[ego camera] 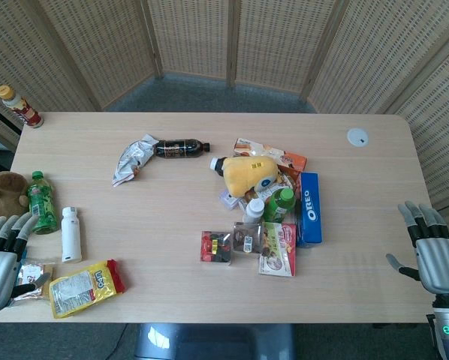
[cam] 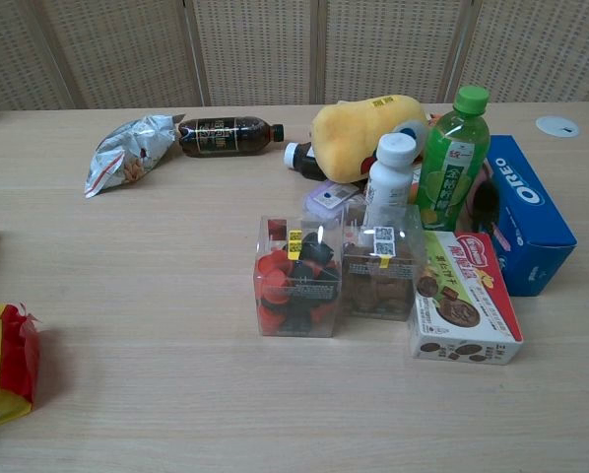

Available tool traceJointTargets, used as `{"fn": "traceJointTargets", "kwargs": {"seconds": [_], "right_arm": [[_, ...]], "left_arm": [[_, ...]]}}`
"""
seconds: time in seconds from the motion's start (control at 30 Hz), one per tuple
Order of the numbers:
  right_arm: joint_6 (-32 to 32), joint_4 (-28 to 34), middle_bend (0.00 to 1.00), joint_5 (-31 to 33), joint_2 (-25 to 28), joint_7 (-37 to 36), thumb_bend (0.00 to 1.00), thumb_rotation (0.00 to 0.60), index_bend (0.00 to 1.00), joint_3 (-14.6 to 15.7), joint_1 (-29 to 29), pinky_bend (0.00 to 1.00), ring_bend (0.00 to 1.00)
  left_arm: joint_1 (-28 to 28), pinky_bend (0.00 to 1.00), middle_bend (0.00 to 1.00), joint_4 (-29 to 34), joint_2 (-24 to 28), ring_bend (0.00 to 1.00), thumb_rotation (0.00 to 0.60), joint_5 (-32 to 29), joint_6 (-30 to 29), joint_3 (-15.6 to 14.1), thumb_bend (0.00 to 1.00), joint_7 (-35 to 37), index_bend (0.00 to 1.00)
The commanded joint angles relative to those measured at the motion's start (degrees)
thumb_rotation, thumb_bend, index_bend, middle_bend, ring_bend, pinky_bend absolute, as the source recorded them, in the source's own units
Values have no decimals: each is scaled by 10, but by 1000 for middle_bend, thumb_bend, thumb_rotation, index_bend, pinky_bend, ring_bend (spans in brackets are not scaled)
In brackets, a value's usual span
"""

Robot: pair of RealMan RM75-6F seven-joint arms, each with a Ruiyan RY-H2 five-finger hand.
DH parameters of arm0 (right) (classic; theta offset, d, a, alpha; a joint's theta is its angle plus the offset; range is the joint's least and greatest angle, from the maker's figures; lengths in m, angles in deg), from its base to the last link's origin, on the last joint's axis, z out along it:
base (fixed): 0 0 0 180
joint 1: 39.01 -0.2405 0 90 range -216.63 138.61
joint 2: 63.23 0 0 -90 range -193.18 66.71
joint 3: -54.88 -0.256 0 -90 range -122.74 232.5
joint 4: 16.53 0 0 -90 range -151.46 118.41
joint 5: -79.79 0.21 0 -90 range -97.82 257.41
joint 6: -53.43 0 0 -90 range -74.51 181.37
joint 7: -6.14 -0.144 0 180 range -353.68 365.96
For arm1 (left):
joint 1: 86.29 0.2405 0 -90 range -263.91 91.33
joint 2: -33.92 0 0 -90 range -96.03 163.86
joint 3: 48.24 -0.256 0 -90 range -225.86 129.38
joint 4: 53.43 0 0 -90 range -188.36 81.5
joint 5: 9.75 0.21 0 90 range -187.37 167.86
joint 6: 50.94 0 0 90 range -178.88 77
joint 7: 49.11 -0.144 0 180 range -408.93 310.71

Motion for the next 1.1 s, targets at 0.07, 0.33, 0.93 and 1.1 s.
{"fn": "traceJointTargets", "kwargs": {"seconds": [0.07, 0.33, 0.93, 1.1], "right_arm": [[-3, -4, 1, 3, -4, -5, 201, 588, 0, 1, 1, 0, 0], [10, -10, 0, -2, -4, -16, 201, 589, 0, 1, 8, 0, 0], [-2, 8, 0, -3, 1, 2, 204, 588, 0, -5, 1, 0, 0], [-3, 17, 0, 0, 4, 11, 201, 586, 0, -5, 2, 0, 0]], "left_arm": [[-1, 0, 0, 2, 0, 0, 600, 0, 2, 1, 66, -3, 0], [-2, 0, 0, 8, 6, 0, 600, -2, 4, 4, 66, -7, 0], [-96, 0, 0, -9, 34, 0, 600, -137, 163, 67, 63, 47, 0], [-155, 0, 0, -55, 24, 0, 600, -187, 246, 97, 60, 74, 0]]}}
